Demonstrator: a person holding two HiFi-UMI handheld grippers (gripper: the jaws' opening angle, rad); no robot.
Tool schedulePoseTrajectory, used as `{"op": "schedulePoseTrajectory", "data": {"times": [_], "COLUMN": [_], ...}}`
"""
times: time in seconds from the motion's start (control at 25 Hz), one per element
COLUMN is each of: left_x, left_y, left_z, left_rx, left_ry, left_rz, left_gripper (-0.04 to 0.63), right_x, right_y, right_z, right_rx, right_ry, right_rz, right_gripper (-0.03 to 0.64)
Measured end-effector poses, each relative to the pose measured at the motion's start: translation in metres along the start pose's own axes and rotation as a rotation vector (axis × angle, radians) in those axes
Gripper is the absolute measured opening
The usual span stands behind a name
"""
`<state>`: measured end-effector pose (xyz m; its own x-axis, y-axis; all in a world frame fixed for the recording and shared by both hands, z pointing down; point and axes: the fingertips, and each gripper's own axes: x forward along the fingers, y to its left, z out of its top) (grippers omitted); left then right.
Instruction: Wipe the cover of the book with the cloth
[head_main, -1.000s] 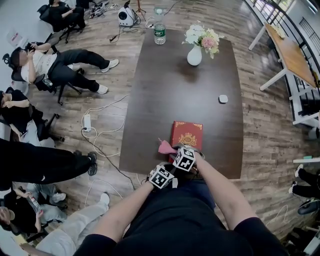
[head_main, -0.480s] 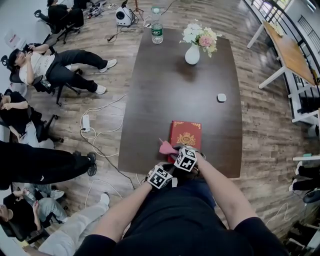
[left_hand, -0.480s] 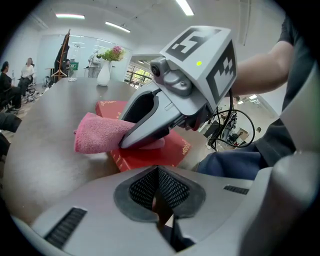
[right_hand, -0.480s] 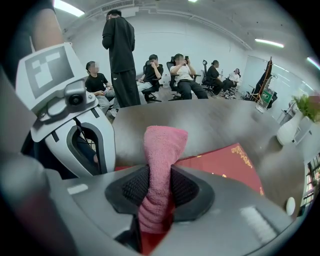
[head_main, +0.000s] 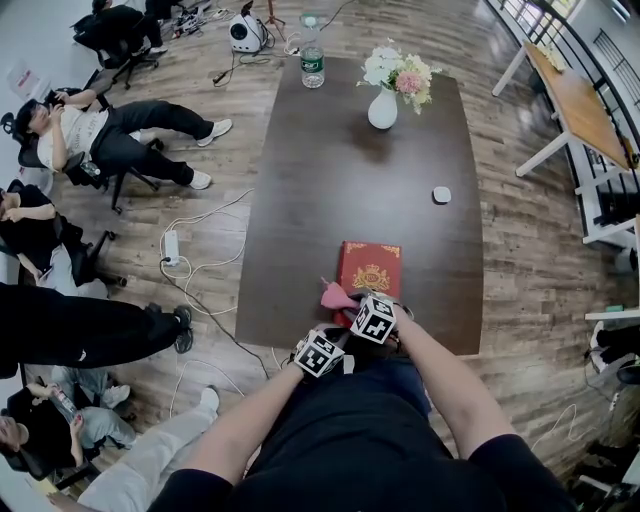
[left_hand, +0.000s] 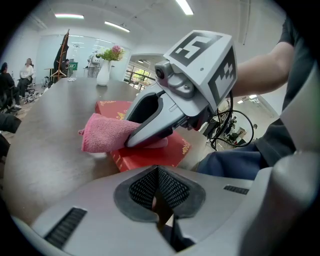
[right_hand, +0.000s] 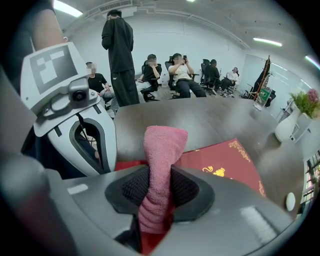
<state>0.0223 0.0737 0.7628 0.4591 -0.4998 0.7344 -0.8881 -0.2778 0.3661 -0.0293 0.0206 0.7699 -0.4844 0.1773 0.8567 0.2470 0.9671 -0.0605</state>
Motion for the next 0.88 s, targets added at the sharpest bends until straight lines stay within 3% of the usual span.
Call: {"op": "schedulePoseTrajectory", "data": {"times": [0.88], "left_x": [-0.001], "left_y": [0.001], "left_z": [0.004], "left_rx": [0.001], "left_ry": [-0.015], "left_rz": [0.003], "left_gripper": [-0.005], "right_x": [-0.013], "right_y": [-0.003], "right_z": [-0.02], "right_rx": [0.026], "right_ry": [0.006], "right_rz": [-0.014], "right_gripper": [0.121]}}
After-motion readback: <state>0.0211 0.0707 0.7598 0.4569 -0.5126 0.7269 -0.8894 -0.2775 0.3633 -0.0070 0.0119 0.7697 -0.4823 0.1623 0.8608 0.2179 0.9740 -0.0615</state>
